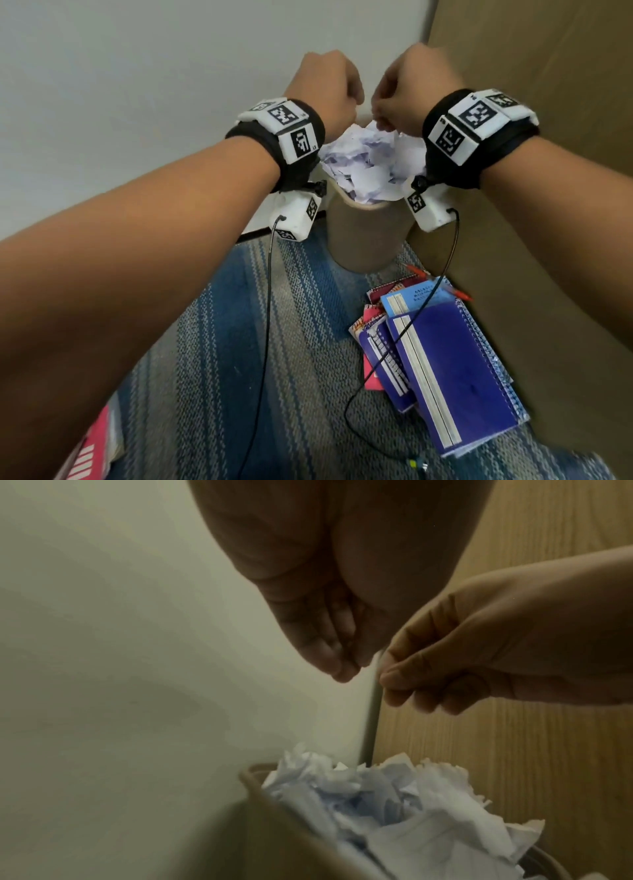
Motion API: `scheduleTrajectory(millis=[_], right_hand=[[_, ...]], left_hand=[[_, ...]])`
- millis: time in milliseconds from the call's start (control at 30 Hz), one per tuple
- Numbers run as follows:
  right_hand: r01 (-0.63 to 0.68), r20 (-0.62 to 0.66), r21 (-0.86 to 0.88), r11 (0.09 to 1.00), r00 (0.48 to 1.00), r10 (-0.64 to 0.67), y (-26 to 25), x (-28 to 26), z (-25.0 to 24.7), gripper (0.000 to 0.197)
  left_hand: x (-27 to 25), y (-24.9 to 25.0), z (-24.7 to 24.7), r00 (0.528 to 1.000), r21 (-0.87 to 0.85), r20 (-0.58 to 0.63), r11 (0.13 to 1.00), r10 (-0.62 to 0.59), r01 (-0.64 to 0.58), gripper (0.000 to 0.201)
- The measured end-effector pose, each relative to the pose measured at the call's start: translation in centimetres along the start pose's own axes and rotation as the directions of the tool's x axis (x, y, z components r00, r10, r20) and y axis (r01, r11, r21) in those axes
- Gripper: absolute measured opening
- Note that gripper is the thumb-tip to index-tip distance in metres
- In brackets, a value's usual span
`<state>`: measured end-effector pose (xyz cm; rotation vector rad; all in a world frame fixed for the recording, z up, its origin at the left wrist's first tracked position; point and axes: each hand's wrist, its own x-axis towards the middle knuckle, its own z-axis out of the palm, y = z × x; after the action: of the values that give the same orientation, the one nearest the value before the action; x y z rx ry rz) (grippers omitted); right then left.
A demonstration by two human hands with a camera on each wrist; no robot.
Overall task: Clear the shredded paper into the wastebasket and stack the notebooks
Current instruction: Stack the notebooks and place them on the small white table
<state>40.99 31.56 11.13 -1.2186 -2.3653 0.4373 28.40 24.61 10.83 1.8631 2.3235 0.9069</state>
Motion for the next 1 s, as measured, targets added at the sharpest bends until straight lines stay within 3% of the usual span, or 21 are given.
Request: scheduleTrajectory(millis=[67, 200, 233, 300, 333, 400, 467, 533, 567, 667, 767, 867, 1000], right_hand=[[0.067, 0.019, 0.037, 0.997, 0.998, -0.068, -1.7, -0.6, 0.8, 0.008], [0.228, 0.121, -0.086, 0.97, 0.969, -0.217, -3.9, -4.6, 2.8, 0.024], [0.26, 0.177, -0.109, 0.959, 0.955, -0.239, -3.6, -6.2, 3.6, 0.024], [0.278, 0.32, -0.148, 0.949, 0.922, -0.22, -1.5, -9.8, 5.5, 0.02], [0.25, 0.4, -0.192, 0.949, 0.903, -0.157, 0.3, -11.6, 6.4, 0.019], [0.079, 0.518, -0.342, 0.936, 0.848, 0.117, 5.2, -15.7, 8.2, 0.035], [-0.12, 0.55, -0.496, 0.86, 0.723, 0.418, 9.9, -19.5, 10.0, 0.07], [-0.199, 0.548, -0.581, 0.79, 0.622, 0.559, 13.2, -22.2, 11.7, 0.097], [-0.222, 0.543, -0.584, 0.781, 0.608, 0.579, 14.0, -22.9, 12.3, 0.101], [-0.275, 0.535, -0.52, 0.809, 0.633, 0.559, 14.0, -23.8, 13.2, 0.093], [-0.219, 0.545, -0.518, 0.827, 0.661, 0.516, 13.5, -23.5, 13.5, 0.091], [-0.188, 0.581, -0.473, 0.861, 0.668, 0.465, 12.8, -22.9, 14.5, 0.097], [-0.177, 0.654, -0.331, 0.927, 0.665, 0.361, 8.4, -22.4, 17.5, 0.103]], left_hand=[[-1.6, -1.9, -1.0, 0.998, -0.016, -0.053, 0.999, -0.03, 0.029, 0.014], [-6.4, -8.1, -0.1, 0.979, 0.046, -0.137, 0.986, -0.153, 0.161, 0.048], [-7.8, -9.7, 1.0, 0.976, 0.042, -0.097, 0.979, -0.197, 0.201, 0.049], [-10.4, -11.9, 4.3, 0.953, 0.054, 0.116, 0.96, -0.28, 0.275, 0.044], [-11.9, -12.2, 6.3, 0.916, 0.073, 0.262, 0.953, -0.304, 0.295, 0.039], [-15.3, -10.9, 10.8, 0.807, 0.111, 0.512, 0.955, -0.293, 0.276, 0.037], [-18.1, -8.7, 15.7, 0.733, 0.08, 0.642, 0.97, -0.226, 0.229, 0.052], [-19.9, -6.1, 20.0, 0.664, 0.034, 0.727, 0.974, -0.177, 0.222, 0.078], [-20.5, -5.0, 21.6, 0.635, 0.026, 0.748, 0.964, -0.194, 0.265, 0.093], [-21.0, -3.2, 24.4, 0.567, -0.037, 0.772, 0.87, -0.287, 0.491, 0.124], [-20.8, -4.0, 25.0, 0.554, -0.119, 0.754, 0.757, -0.352, 0.643, 0.108], [-20.9, -6.2, 23.7, 0.546, -0.176, 0.76, 0.697, -0.353, 0.695, 0.099], [-22.9, -10.7, 20.1, 0.549, -0.266, 0.727, 0.568, -0.413, 0.779, 0.067]])
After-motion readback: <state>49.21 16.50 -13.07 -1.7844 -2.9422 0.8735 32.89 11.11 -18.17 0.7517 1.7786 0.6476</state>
